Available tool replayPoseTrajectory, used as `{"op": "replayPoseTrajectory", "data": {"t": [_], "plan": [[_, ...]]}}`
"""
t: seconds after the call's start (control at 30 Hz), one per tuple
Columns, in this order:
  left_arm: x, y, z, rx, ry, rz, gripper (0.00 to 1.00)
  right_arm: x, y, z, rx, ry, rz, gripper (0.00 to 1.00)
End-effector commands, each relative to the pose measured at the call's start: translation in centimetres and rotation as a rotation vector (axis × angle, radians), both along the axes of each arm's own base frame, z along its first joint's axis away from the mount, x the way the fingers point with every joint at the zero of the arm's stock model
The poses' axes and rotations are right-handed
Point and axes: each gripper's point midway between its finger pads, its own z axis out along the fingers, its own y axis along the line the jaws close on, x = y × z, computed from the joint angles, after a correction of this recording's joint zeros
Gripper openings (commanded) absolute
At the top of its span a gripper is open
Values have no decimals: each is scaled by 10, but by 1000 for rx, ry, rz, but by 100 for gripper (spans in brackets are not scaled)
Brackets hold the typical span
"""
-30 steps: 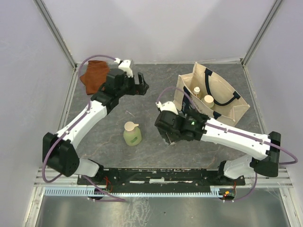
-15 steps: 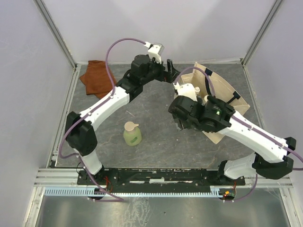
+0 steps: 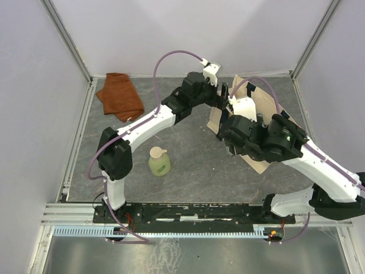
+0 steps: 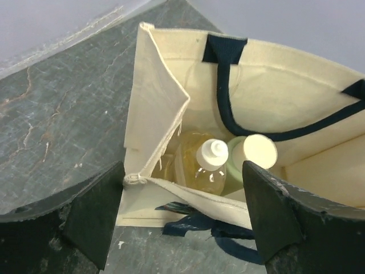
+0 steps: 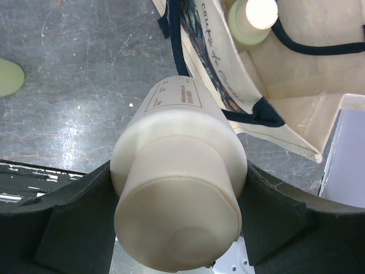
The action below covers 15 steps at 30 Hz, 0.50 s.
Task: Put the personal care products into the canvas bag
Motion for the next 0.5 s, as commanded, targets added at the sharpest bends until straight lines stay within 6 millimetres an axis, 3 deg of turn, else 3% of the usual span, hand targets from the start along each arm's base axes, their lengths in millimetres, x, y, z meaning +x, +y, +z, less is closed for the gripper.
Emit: {"op": "replayPoseTrajectory", "data": {"t": [0.0,0.13,0.27,0.37,0.47], "plan": [[11,2,-10,101,-59,36,79,17,-14,50,88,-176,-74,0],[15,7,-28,149,-43,61,44,24,-23,75,94,-245,-104,0],[13,12,-32,166,-43,70,19,36,-33,95,124,-303,-140,0],[11,17,-30,172,-46,78,6,50,-43,97,133,-301,-168,0],[7,21,-23,170,-50,82,3,65,-57,94,92,-287,-217,0]]}}
